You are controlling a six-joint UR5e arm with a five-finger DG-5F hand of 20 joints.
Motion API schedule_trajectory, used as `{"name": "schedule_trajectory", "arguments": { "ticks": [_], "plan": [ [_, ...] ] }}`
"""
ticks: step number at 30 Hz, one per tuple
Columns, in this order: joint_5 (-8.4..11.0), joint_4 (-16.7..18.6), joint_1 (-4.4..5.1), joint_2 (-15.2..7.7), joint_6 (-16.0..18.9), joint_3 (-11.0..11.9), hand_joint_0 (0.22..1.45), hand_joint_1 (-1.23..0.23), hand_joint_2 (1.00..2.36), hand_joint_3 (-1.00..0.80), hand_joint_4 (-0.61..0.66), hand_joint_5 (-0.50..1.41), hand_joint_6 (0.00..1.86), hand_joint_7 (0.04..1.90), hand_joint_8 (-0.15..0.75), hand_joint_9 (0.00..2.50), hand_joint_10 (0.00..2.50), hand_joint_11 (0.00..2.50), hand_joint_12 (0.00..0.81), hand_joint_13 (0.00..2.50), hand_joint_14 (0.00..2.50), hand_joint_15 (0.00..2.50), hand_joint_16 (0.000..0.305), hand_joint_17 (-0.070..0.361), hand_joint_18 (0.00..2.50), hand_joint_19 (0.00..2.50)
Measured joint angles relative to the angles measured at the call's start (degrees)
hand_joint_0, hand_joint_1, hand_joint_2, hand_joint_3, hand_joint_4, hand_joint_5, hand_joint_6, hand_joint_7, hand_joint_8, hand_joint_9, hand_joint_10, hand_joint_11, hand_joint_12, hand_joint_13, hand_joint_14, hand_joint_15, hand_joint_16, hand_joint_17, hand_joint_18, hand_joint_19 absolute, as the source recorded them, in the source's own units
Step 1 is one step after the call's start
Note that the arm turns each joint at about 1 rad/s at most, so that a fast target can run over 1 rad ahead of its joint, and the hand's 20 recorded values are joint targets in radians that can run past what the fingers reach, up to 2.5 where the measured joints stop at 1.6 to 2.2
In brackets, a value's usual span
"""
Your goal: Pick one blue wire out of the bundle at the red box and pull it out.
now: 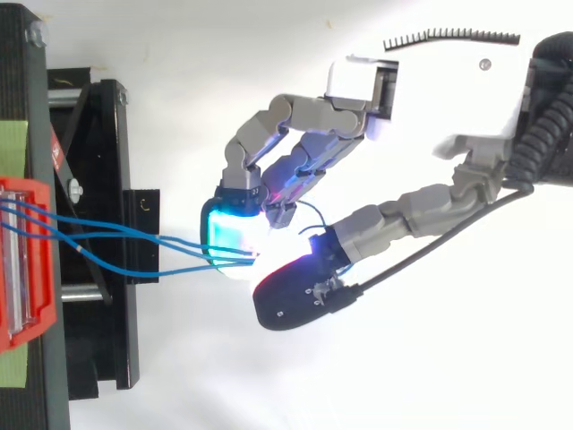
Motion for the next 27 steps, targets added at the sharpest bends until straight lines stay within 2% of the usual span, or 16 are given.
{"name": "schedule_trajectory", "arguments": {
  "ticks": [4, 8, 12, 15, 22, 27],
  "plan": [
    [0.0, -1.22, 0.04, 0.55, 0.02, 0.0, 0.71, -0.91, 1.0, -0.48, 0.19, -0.19, 0.98, 0.8, 0.327, 0.77, 0.01, 0.48, 0.401, 0.86, 0.01, 0.41, 0.049, 0.11, 0.81, 0.37],
    [-0.05, -3.02, 0.06, 1.19, 0.02, 0.0, 0.69, -0.91, 1.0, -0.5, 0.2, -0.19, 0.98, 0.79, 0.324, 0.77, 0.01, 0.48, 0.399, 0.85, 0.01, 0.41, 0.049, 0.109, 0.82, 0.38],
    [-0.06, -4.14, 0.06, 1.57, 0.02, -0.01, 0.58, -0.8, 1.0, -0.5, 0.2, -0.19, 0.97, 0.79, 0.334, 0.78, 0.01, 0.48, 0.405, 0.85, 0.01, 0.42, 0.05, 0.113, 0.8, 0.43],
    [-0.06, -4.52, 0.06, 1.65, 0.02, -0.02, 0.55, -0.75, 1.0, -0.5, 0.2, -0.19, 0.96, 0.8, 0.343, 0.8, 0.01, 0.48, 0.413, 0.85, 0.02, 0.43, 0.052, 0.117, 0.79, 0.43],
    [-0.07, -4.67, 0.06, 1.67, 0.02, -0.02, 0.56, -0.67, 1.0, -0.47, 0.2, -0.17, 0.95, 0.83, 0.352, 0.84, 0.01, 0.48, 0.413, 0.85, 0.01, 0.43, 0.052, 0.116, 0.78, 0.44],
    [-0.17, -4.69, 0.07, 1.7, 0.02, -0.02, 0.64, -0.72, 1.01, -0.37, 0.16, -0.17, 0.96, 0.88, 0.349, 0.86, 0.01, 0.48, 0.41, 0.88, 0.01, 0.42, 0.049, 0.111, 0.82, 0.43]
  ]
}}
